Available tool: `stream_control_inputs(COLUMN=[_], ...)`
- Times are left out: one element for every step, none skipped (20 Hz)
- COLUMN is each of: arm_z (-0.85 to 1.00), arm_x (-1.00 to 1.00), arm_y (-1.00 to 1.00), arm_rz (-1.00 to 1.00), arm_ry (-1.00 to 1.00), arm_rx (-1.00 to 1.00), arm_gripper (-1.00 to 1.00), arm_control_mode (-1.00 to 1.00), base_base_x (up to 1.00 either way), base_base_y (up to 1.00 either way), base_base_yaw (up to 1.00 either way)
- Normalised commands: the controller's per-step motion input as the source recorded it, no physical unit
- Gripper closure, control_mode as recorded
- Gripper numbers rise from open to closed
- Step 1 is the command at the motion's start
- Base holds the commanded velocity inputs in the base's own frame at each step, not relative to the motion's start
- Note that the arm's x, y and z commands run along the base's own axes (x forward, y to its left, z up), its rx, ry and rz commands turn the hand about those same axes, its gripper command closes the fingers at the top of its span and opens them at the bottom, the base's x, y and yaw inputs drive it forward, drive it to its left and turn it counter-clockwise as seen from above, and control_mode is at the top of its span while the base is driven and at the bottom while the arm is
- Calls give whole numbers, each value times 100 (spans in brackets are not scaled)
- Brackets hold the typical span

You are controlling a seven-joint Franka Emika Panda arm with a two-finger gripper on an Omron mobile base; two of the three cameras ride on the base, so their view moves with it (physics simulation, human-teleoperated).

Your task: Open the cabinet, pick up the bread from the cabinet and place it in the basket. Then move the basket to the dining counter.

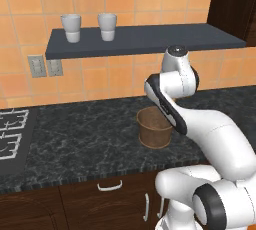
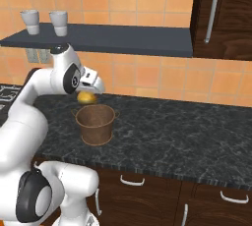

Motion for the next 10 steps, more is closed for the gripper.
stream_control_inputs(arm_z=[-95,-79,-75,-66,-61,-55,-51,-50,-44,-49], arm_x=[22,26,26,32,43,46,56,48,41,44], arm_y=[0,0,0,0,0,0,0,0,0,0], arm_rz=[5,4,5,5,6,7,7,7,7,7], arm_ry=[3,0,0,0,0,0,0,0,0,0], arm_rx=[0,0,0,0,0,0,0,0,0,0], arm_gripper=[100,100,100,100,100,100,100,100,100,100], arm_control_mode=[-100,-100,-100,-100,-100,-100,-100,-100,-100,-100], base_base_x=[0,0,0,0,0,0,0,0,0,0], base_base_y=[0,0,0,0,0,0,0,0,0,0], base_base_yaw=[0,0,0,0,0,0,0,0,0,0])
